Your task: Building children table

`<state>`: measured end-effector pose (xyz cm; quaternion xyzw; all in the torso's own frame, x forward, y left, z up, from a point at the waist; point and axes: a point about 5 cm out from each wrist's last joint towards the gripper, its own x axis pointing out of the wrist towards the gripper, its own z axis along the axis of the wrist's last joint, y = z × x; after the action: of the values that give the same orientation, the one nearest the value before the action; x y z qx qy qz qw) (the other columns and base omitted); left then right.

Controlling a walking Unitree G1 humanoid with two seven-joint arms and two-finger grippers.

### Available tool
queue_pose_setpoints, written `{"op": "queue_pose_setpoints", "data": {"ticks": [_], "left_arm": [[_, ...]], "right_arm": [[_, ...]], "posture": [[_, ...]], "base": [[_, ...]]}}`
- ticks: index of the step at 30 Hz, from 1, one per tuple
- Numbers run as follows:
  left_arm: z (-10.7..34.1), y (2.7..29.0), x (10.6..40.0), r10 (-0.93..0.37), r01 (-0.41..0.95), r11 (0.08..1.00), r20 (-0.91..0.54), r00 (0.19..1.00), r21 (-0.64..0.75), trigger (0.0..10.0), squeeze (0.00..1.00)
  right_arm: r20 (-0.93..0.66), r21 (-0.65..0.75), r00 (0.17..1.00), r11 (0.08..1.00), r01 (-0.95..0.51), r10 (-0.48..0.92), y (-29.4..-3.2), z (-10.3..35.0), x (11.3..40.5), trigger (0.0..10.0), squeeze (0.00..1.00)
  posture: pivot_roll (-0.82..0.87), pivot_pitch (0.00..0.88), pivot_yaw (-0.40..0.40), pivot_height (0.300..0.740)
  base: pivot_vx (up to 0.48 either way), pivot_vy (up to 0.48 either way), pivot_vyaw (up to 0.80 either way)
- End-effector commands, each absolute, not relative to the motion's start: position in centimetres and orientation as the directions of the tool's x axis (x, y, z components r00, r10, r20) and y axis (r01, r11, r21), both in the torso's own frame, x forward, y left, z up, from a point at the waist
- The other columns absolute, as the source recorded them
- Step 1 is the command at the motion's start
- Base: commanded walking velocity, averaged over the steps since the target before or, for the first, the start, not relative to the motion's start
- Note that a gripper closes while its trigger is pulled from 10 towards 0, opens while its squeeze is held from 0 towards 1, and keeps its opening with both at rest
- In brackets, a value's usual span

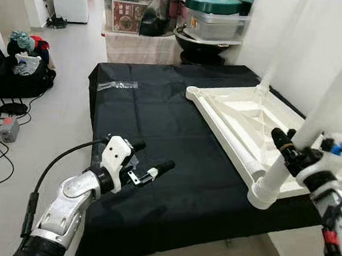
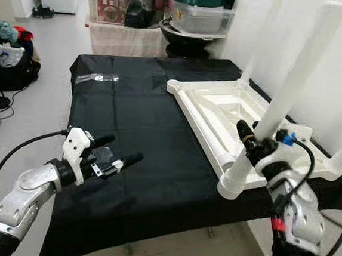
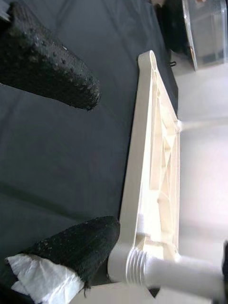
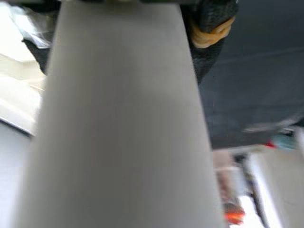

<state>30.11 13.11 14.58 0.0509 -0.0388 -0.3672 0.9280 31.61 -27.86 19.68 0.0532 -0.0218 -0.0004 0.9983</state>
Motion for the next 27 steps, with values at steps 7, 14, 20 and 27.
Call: {"op": "queue_pose_setpoints", "data": {"ticks": [7, 14, 20, 27], "left_arm": [[14.2, 13.2, 30.1, -0.685, 0.678, 0.725, 0.021, 0.728, 0.124, 10.0, 0.0], [14.2, 12.5, 30.2, -0.673, 0.665, 0.736, 0.033, 0.739, 0.128, 10.0, 0.0], [14.5, 13.1, 30.5, -0.636, 0.627, 0.768, 0.046, 0.77, 0.131, 10.0, 0.0], [14.4, 12.9, 30.4, -0.626, 0.617, 0.777, 0.047, 0.779, 0.124, 10.0, 0.0]], "right_arm": [[-0.159, -0.011, 0.629, 0.638, 0.77, -0.761, -33.0, 15.4, 28.1, 0.0, 0.0], [-0.251, 0.101, 0.643, 0.64, 0.761, -0.724, -25.7, 13.4, 29.3, 0.0, 0.0], [-0.206, 0.242, 0.89, 0.86, 0.449, -0.407, -20.7, 14.3, 32.3, 10.0, 0.0], [-0.071, 0.293, 0.963, 0.917, 0.27, -0.26, -19.7, 16.8, 32.8, 10.0, 0.0]], "posture": [[0.01, 0.0, -0.059, 0.74], [0.01, 0.0, -0.057, 0.74], [0.02, 0.0, -0.073, 0.74], [0.02, 0.0, -0.074, 0.74]], "base": [[0.0, 0.0, 0.0], [0.0, 0.0, 0.0], [0.0, 0.0, 0.0], [0.0, -0.048, 0.0]]}}
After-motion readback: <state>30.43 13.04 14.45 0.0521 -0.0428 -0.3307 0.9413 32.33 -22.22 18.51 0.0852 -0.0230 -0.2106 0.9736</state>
